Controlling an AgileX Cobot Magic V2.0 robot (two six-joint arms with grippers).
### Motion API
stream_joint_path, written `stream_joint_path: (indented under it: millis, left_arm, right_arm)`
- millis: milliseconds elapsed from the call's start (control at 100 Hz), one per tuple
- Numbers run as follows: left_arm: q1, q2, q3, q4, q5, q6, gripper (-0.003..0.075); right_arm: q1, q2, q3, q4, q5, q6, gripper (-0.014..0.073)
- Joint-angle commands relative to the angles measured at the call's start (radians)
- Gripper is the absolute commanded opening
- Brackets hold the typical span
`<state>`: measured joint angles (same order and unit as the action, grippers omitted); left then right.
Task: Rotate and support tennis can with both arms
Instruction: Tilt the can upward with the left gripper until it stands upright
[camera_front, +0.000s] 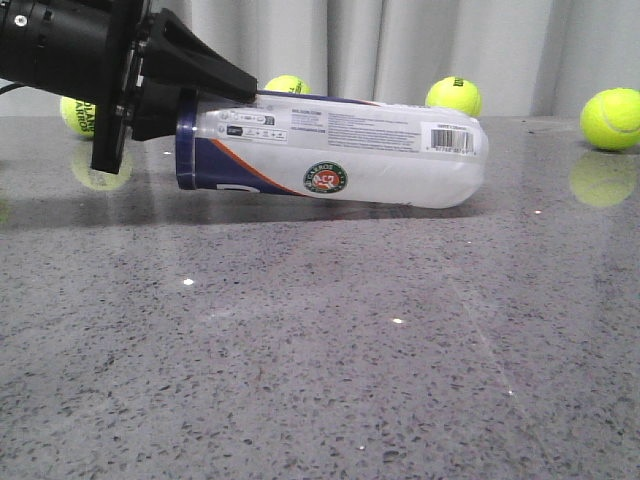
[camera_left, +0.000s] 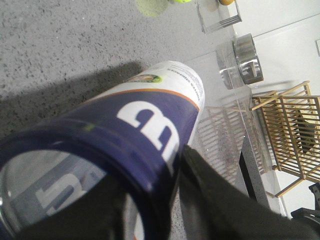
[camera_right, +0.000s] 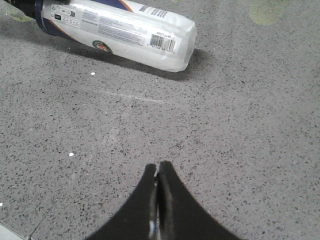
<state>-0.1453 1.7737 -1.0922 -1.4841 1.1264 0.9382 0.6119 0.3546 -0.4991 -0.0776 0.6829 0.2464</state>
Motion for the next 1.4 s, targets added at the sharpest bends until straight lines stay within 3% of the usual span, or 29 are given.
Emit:
stream_joint_path:
  millis: [0,90,240,350,580,1030,1180,1390]
  left_arm:
    - [-0.006,-0.04,-0.028,-0.064,0.059,0.002,0.0053]
    - [-0.006,-0.04,-0.028,-0.064,0.063,0.002,-0.0021]
    - [-0.006,-0.04,-0.028,-0.074,0.07,0.01,-0.002]
    - [-0.006,-0.043,-0.045,-0.127,0.143,0.104,-0.002]
    - [-0.006,-0.084,-0.199,-0.097,0.158,0.049,-0.002]
    - [-0.076,-0.151,-0.774,0.733,0.156,-0.468,-0.002]
    - [-0.163,-0.174,-0.802,0.98,0.156,-0.561,-0.002]
    - [-0.286,-0.181,-0.8,1.18,0.156,-0.614,-0.002]
  right_arm:
    - [0.001,0.007,-0.027,-0.018,-0.072,-0.003,-0.0069]
    - [0.001,0.007,-0.027,-0.018,-0.072,-0.003,-0.0069]
    - [0.001,0.007,-0.027,-0.018,-0.072,-0.003,-0.0069]
    - [0.001,0.007,-0.027,-0.018,-0.072,-0.003,-0.0069]
    - [0.001,0.007,-0.027,-0.018,-0.072,-0.003,-0.0069]
    - [0.001,0.007,-0.027,-0.018,-0.071,-0.003,-0.0069]
    - [0.001,0.007,-0.027,-0.019,-0.072,-0.003,-0.0069]
    - [0.001,0.007,-0.027,-0.019,-0.071,-0.003,-0.0069]
